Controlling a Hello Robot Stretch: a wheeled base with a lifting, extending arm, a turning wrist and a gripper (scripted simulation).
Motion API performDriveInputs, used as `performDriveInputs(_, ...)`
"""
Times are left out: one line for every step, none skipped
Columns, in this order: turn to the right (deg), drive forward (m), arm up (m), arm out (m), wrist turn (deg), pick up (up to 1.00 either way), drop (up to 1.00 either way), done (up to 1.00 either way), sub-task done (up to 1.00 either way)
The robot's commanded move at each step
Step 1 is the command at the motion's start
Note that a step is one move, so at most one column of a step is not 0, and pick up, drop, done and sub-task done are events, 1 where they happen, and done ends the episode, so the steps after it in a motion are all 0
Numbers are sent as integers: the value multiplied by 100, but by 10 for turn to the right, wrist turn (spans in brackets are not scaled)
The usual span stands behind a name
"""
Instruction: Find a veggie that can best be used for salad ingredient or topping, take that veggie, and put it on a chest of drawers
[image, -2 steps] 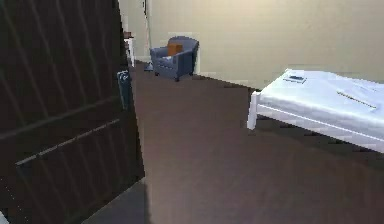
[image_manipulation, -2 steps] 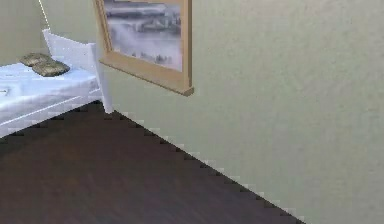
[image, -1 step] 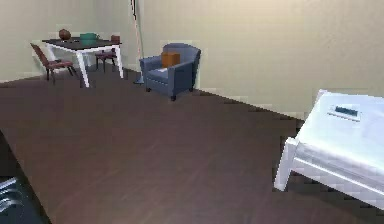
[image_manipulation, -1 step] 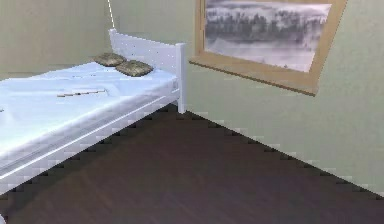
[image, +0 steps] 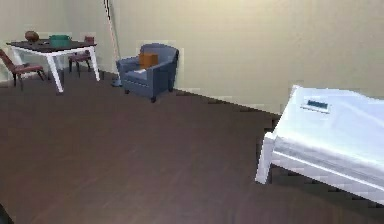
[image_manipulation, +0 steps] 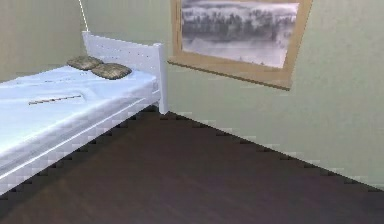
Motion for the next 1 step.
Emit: performDriveInputs(0,30,0,0,0,0,0,0,0)
